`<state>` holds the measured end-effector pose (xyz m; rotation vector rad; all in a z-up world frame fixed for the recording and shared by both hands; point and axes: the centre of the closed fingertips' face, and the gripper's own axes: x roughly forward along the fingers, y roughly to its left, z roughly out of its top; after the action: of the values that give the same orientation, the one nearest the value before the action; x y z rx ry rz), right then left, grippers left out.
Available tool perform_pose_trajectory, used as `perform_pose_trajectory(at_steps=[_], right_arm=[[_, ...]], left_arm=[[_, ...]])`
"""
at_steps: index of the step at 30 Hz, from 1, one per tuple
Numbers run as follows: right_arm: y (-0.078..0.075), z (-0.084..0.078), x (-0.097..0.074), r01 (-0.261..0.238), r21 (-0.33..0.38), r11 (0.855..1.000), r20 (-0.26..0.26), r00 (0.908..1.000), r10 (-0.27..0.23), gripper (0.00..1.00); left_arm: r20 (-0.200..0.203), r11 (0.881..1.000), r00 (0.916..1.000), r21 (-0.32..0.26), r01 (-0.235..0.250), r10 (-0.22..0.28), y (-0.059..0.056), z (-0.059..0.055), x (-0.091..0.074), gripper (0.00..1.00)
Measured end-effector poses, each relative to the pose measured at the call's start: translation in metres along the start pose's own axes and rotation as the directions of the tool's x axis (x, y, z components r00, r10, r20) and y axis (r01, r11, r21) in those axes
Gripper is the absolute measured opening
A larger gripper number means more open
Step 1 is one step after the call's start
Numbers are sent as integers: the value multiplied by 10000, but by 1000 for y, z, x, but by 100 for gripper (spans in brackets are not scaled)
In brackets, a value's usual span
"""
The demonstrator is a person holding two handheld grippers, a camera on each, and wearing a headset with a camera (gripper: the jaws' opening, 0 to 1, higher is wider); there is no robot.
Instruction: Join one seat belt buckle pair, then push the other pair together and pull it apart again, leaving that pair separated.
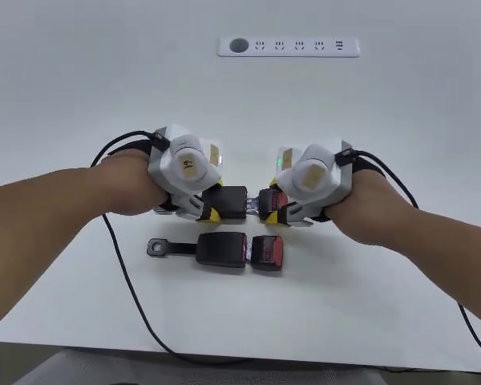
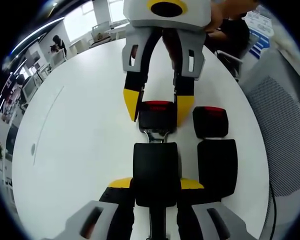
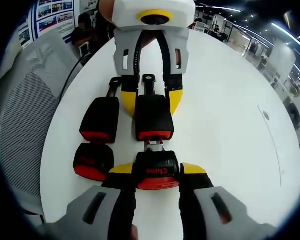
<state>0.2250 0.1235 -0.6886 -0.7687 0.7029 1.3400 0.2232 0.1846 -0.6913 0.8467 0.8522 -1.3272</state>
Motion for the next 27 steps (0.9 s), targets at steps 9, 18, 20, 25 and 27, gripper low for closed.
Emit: perform_pose_trajectory(at_steps=[9,18,20,25,27], right_arm=[[1,3,0,119,-266,9996,-246,9996,-125,30],[3,8,4,-16,92,10000,112,9999,15,30],[1,8,4,-125,228,9997,231,9997,120,30],[2,10,5,-153,225,9996,198,9997,148,30],[2,12,6,-166,224,9996,199,9997,161,30]], left_arm=[[31,10000,10000,-45,-38,38,0,-1,-1,32],[129,9999,9998,-34,-117,118,0,-1,-2,32],[152,9999,9998,-38,-138,138,0,-2,-2,32],[222,9998,9996,-104,-171,173,0,-2,-2,31],[221,9998,9996,-90,-161,163,1,-3,-2,31]])
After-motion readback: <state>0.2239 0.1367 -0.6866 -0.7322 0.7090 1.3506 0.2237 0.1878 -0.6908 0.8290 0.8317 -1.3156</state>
